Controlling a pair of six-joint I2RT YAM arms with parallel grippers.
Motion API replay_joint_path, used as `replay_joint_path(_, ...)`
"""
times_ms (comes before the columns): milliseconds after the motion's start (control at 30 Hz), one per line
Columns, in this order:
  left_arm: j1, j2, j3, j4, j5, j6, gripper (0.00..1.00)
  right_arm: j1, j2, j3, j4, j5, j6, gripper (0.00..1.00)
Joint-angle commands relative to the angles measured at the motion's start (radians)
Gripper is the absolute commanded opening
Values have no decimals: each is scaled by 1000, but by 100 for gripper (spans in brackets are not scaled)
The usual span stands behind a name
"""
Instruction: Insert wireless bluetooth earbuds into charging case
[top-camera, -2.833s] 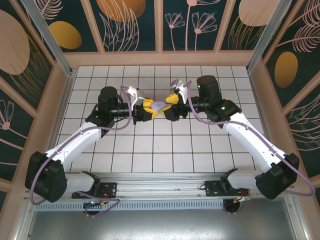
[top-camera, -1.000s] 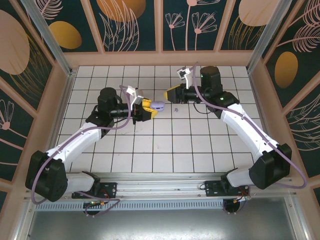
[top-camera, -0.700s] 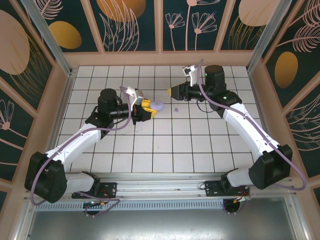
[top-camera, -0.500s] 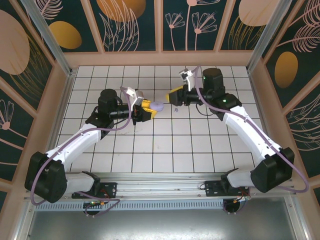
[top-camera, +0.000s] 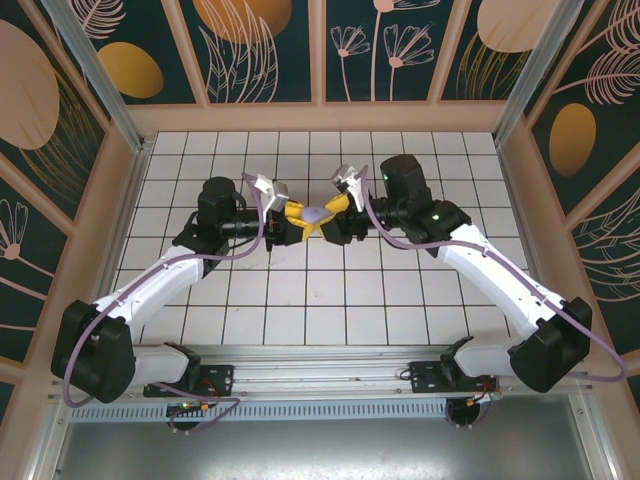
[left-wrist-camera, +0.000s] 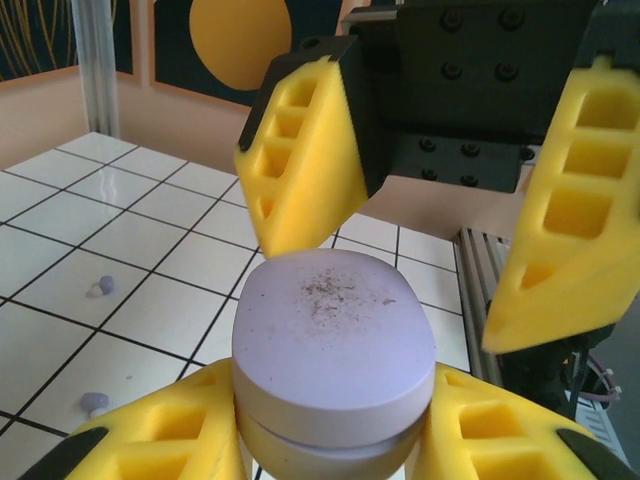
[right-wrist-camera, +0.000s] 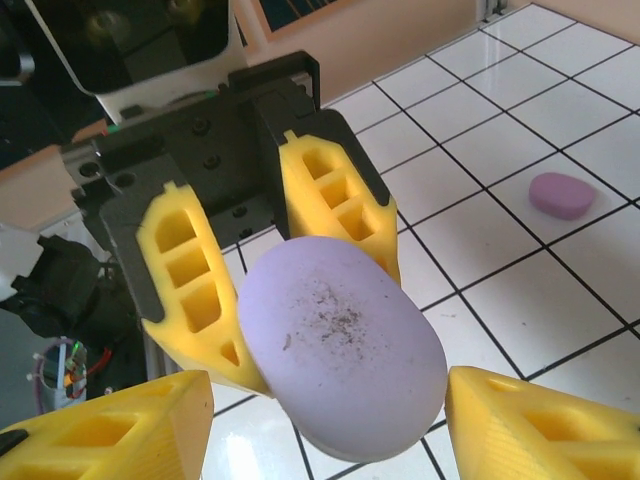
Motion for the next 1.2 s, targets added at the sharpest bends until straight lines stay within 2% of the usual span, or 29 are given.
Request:
replay_joint_path(0, -1, -9, 34, 10, 42, -10, 0, 13, 24, 30, -23, 67, -55, 63)
replay_joint_path(233, -1, -14, 37, -8, 78, 11, 0, 4, 48, 87, 18, 188, 13, 62)
replay_joint_path(433, -1, -6, 40, -50, 82, 47, 0, -19, 61, 106, 63, 166, 75, 62)
replay_joint_path(800, -1, -31, 24, -60, 24, 77, 0, -22, 94, 156, -9, 172, 101, 61)
replay_joint_path(1000, -1, -42, 9, -51, -29, 80, 0, -22, 46, 144, -16, 54, 97, 62)
replay_joint_path(1167, -1, -42, 8, -33, -40, 68, 0, -22, 30, 132, -36, 25, 91, 62)
